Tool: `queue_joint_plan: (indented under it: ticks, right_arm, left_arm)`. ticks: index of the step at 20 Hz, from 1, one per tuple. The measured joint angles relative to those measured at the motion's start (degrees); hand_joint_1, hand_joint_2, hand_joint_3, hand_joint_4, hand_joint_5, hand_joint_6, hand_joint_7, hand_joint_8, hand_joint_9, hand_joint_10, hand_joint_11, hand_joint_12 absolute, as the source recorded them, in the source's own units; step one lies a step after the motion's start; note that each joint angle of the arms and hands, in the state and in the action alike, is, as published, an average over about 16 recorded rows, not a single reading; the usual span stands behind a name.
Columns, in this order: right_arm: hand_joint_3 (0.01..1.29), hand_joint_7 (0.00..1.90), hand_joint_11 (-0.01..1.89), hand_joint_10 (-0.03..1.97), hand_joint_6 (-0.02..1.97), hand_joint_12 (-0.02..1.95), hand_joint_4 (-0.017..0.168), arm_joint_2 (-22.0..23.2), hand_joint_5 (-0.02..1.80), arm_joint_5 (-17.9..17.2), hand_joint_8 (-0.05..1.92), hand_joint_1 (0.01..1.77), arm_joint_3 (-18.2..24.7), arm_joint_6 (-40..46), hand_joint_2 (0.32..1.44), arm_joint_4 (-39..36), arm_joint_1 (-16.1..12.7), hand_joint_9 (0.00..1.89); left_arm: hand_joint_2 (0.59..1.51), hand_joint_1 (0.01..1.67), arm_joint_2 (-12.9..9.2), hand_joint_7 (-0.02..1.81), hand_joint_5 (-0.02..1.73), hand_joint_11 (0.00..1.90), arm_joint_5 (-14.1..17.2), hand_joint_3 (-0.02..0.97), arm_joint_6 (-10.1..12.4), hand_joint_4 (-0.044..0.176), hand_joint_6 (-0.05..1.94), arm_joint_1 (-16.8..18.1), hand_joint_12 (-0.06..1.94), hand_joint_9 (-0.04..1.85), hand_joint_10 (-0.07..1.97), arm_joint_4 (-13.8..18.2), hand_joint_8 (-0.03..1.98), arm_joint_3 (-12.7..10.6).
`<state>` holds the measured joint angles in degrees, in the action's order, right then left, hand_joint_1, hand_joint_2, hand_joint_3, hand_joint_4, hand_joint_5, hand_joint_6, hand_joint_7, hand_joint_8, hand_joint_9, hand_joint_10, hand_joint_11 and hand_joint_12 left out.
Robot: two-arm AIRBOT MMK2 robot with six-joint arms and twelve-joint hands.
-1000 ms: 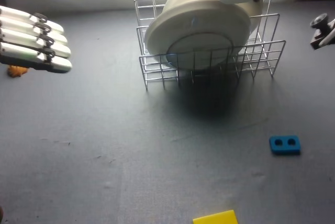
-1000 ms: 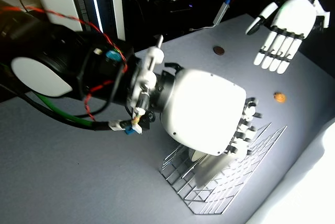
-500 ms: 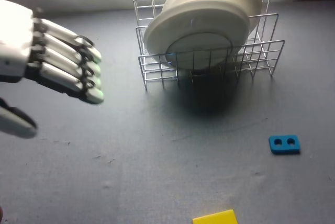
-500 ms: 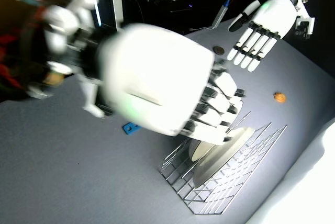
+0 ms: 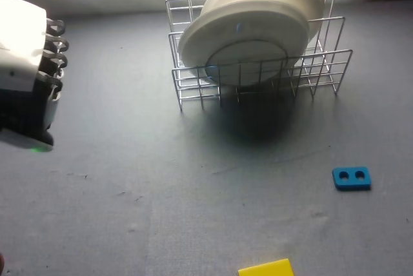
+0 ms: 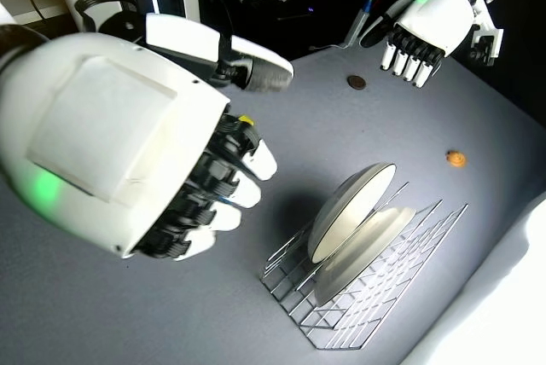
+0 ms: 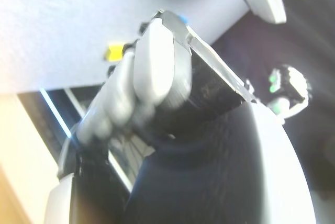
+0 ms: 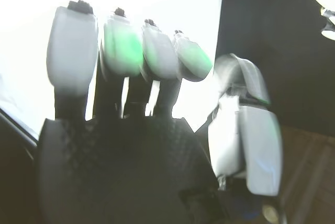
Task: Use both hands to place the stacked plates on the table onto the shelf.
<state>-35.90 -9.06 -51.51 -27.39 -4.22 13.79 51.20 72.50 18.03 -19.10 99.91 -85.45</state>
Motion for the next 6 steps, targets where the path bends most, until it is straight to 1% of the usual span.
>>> queue_joint_plan:
  ticks: [2,3,4,6]
  right_arm:
    - [0.01,1.33,1.49,1.86,1.84,1.92,0.030,0.58,1.21,0.08,1.83,0.44,0.24,-0.49,1.21,0.00,0.26,1.38]
    - [0.01,1.36,1.54,1.91,1.90,1.92,0.033,0.83,1.24,0.07,1.88,0.45,0.35,-0.79,1.22,0.01,0.40,1.42]
    - [0.01,1.40,1.58,1.92,1.92,1.91,0.036,1.03,1.28,0.05,1.90,0.45,0.45,-1.14,1.23,0.01,0.54,1.46]
    - [0.01,1.46,1.64,1.93,1.93,1.92,0.044,1.32,1.33,-0.09,1.91,0.50,0.63,-1.91,1.27,0.02,0.92,1.52]
  left_arm:
    - [1.363,0.36,0.08,1.46,1.44,1.48,0.01,-0.001,0.05,0.098,1.80,-0.04,1.90,1.48,1.81,-0.02,1.80,-0.08]
    - [1.363,0.38,0.13,1.52,1.50,1.55,0.03,-0.002,0.05,0.106,1.88,-0.07,1.92,1.54,1.88,0.02,1.88,-0.11]
    - [1.366,0.40,0.19,1.56,1.53,1.60,0.07,-0.004,0.05,0.116,1.91,-0.11,1.92,1.59,1.91,0.03,1.90,-0.13]
    - [1.387,0.46,0.38,1.59,1.57,1.66,0.16,-0.008,0.05,0.140,1.92,-0.16,1.93,1.64,1.92,-0.04,1.91,-0.16]
